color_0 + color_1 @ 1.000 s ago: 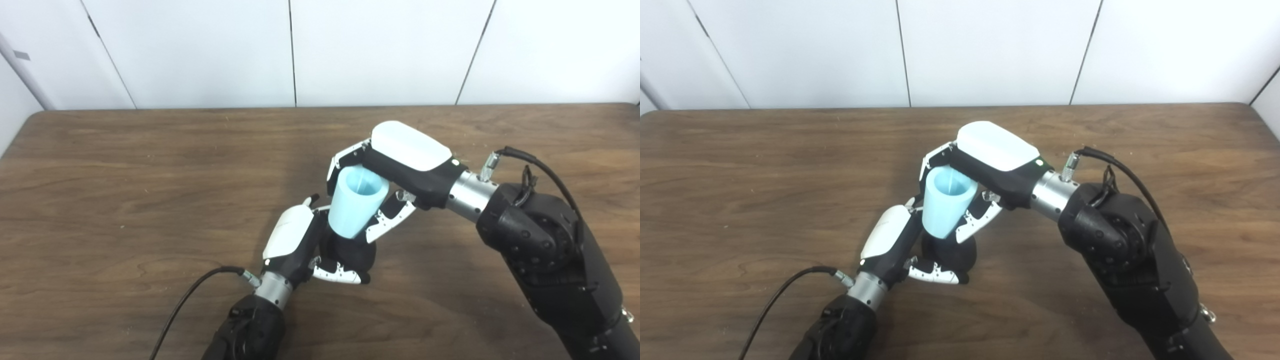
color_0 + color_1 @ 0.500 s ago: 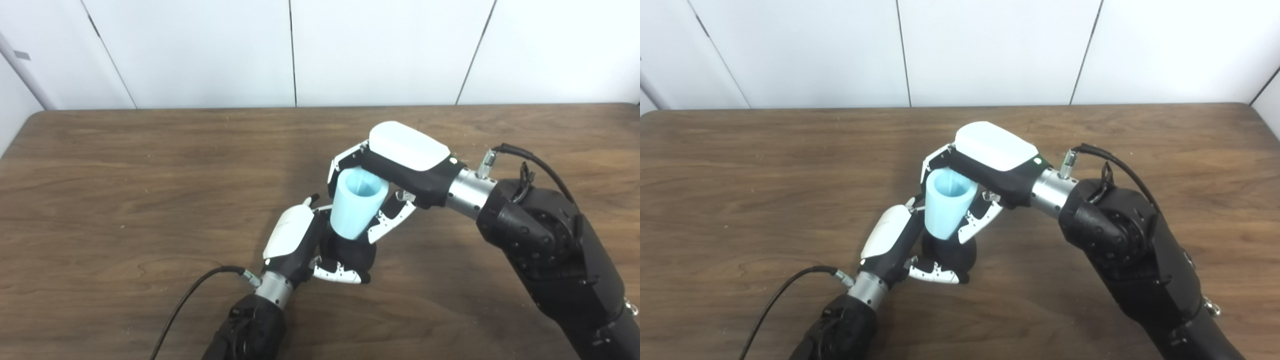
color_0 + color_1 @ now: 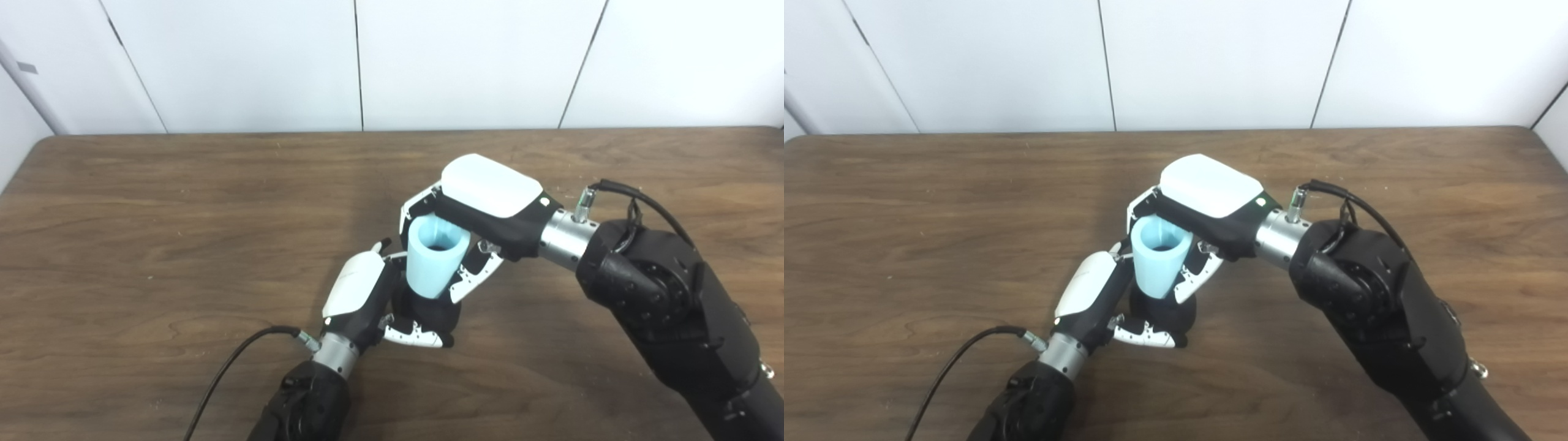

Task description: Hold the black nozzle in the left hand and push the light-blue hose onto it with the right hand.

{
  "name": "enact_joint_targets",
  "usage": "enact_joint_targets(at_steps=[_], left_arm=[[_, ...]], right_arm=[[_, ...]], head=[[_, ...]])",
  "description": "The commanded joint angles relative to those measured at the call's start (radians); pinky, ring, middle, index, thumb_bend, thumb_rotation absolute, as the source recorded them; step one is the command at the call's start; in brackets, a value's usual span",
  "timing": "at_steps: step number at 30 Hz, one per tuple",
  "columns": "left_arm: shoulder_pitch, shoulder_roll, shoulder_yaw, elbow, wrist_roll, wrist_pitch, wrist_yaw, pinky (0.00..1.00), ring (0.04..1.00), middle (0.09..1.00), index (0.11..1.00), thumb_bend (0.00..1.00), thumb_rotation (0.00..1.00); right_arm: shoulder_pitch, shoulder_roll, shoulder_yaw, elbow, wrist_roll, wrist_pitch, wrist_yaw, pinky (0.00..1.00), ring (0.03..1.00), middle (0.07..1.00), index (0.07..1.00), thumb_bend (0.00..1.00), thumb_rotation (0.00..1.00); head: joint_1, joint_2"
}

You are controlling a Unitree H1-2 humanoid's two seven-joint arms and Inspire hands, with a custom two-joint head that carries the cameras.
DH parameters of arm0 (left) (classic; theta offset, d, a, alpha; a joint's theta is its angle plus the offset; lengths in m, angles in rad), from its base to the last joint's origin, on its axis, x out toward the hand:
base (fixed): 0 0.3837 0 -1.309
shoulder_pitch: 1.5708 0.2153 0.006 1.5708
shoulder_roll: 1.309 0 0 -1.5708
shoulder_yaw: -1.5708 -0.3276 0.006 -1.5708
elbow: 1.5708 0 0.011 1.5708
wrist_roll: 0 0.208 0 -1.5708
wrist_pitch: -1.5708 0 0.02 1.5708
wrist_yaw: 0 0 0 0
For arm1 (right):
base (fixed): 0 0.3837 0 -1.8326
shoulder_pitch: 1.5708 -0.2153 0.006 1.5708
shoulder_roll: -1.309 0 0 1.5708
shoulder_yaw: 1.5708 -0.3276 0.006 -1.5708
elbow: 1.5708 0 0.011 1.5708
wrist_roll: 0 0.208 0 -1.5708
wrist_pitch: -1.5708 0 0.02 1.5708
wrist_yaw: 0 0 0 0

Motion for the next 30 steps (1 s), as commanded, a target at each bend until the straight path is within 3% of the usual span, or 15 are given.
enact_joint_targets(at_steps=[1, 16, 30], left_arm=[[0.038, 0.017, -0.026, 0.050, 0.020, 0.042, -0.052, 1.00, 0.690, 0.475, 0.508, 0.52, 0.00], [0.035, 0.014, -0.026, 0.049, 0.017, 0.047, -0.054, 1.00, 0.682, 0.476, 0.507, 0.52, 0.00], [0.034, 0.013, -0.022, 0.052, 0.012, 0.047, -0.050, 1.00, 0.685, 0.476, 0.507, 0.52, 0.00]], right_arm=[[0.001, -0.013, 0.017, 0.011, -0.036, -0.009, 0.024, 0.32, 0.435, 0.495, 0.502, 0.50, 0.00], [0.017, -0.016, 0.024, 0.056, -0.049, -0.073, 0.001, 0.33, 0.429, 0.490, 0.501, 0.50, 0.00], [0.033, -0.008, 0.029, 0.075, -0.035, -0.050, 0.008, 0.32, 0.431, 0.497, 0.508, 0.50, 0.00]], head=[[0.001, 0.000], [-0.003, 0.002], [-0.001, 0.002]])
